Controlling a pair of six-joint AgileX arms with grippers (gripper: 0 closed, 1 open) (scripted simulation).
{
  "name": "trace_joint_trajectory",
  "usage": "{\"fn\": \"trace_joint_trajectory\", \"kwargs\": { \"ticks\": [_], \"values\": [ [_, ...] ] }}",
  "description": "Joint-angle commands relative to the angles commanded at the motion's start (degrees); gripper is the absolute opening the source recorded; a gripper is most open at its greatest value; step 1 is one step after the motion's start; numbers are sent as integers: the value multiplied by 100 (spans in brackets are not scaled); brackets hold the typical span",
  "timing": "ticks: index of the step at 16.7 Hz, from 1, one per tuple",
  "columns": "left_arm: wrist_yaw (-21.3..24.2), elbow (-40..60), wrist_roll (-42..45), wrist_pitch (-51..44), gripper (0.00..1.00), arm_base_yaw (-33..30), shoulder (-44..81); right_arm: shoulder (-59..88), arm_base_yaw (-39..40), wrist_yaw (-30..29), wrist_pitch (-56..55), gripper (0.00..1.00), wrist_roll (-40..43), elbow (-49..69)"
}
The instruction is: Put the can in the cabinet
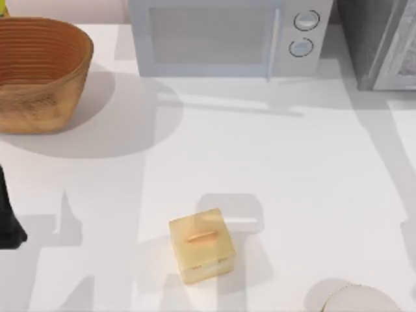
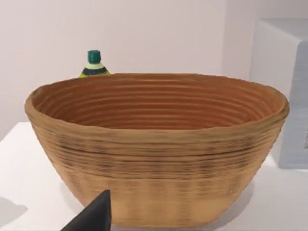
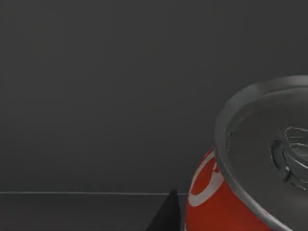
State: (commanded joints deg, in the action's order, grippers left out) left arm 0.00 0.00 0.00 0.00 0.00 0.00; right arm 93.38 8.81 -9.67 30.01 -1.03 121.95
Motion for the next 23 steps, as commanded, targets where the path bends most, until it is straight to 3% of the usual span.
{"fn": "trace_joint_trajectory", "kwargs": {
  "ticks": [8, 15, 23],
  "values": [
    [0, 0, 0, 0, 100, 0, 0, 2272, -254, 246, 784, 0, 17, 3245],
    [0, 0, 0, 0, 100, 0, 0, 2634, -322, 272, 902, 0, 5, 3672],
    [0, 0, 0, 0, 100, 0, 0, 2634, -322, 272, 902, 60, 5, 3672]
  ]
}}
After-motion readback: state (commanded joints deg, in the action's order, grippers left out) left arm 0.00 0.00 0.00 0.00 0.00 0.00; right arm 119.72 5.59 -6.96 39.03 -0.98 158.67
